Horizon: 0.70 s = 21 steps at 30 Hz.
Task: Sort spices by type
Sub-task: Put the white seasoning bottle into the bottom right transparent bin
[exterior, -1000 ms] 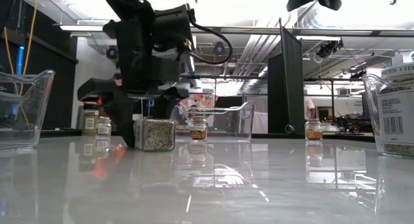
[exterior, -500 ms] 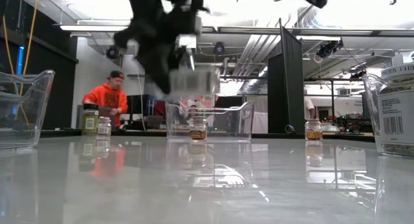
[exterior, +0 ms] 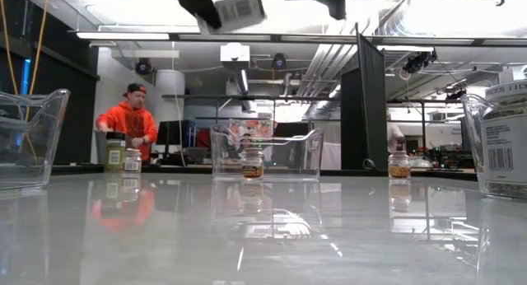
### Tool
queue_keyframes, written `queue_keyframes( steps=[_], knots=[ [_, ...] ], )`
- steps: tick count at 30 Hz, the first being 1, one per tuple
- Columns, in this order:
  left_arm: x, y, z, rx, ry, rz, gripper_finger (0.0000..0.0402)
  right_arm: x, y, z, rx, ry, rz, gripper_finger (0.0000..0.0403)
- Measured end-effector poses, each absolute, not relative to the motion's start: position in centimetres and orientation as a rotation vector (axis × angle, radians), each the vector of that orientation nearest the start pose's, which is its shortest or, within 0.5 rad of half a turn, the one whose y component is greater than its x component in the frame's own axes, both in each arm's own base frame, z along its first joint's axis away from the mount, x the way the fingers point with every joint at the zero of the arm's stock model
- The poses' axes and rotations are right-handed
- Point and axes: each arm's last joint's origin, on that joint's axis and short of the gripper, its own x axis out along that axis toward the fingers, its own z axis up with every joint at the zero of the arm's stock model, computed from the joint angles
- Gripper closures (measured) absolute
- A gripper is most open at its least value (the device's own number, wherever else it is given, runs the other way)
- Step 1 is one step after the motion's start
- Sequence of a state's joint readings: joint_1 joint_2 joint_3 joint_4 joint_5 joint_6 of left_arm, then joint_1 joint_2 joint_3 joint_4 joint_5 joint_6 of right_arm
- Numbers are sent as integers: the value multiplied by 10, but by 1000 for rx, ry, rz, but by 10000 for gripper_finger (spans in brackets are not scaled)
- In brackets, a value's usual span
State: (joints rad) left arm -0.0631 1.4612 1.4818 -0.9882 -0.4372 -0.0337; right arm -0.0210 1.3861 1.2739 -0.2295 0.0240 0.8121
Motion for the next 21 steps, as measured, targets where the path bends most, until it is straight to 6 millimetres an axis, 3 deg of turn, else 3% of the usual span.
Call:
queue_keyframes(
  steps=[8,21],
  knots=[
    [271,-4,373,270,868,380,234,329,-30,350,913,260,-257,123],
    [286,3,357,460,975,338,234,351,-29,340,994,230,-162,123]
  ],
)
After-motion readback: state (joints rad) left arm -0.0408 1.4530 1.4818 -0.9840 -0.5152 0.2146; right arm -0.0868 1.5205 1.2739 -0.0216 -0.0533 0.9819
